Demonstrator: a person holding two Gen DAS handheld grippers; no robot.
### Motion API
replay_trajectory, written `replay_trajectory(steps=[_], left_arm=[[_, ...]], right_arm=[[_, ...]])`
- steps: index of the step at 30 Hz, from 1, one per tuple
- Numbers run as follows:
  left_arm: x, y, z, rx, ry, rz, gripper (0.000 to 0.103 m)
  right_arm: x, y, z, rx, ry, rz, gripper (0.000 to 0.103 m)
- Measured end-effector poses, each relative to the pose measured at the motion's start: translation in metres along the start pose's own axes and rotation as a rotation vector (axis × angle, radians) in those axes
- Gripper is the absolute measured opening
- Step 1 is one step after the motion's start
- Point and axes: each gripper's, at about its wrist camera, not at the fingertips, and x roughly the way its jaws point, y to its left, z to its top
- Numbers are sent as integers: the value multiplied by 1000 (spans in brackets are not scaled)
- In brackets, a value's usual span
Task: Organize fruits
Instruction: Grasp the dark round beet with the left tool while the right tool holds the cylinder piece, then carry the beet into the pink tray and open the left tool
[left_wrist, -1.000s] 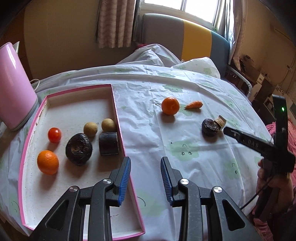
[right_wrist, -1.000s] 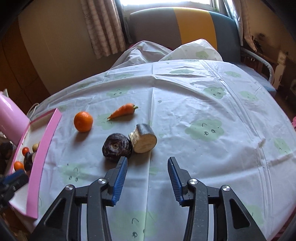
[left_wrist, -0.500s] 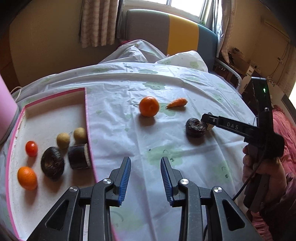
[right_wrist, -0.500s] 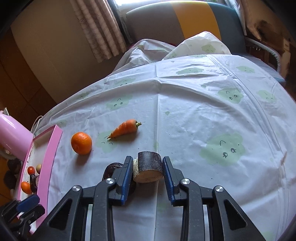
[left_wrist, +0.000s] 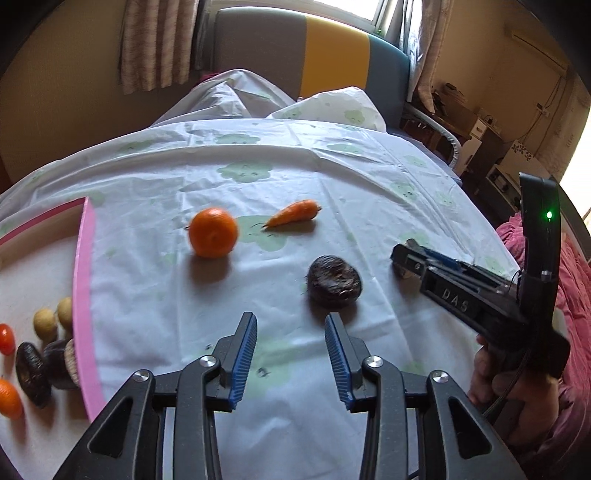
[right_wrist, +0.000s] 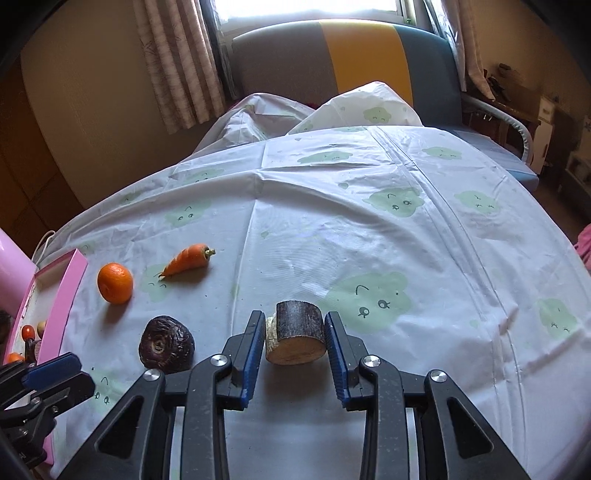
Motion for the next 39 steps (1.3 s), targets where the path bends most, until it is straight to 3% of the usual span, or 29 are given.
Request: replay_trajectory(steps=[5,22,29,39], left_arm=[[13,-11,11,1,9,-15,45],[60,-32,23,30,54,8,46],[51,-31,13,65,36,31,45],[26,-12,-6,10,31,70,45]], right_arm=[[0,-1,-1,-4,-18,-5,33],[6,-5,-4,3,4,3,31],[4,-4,-5,-2,6,2,31],[-1,14,-13,-44,23,34,31]])
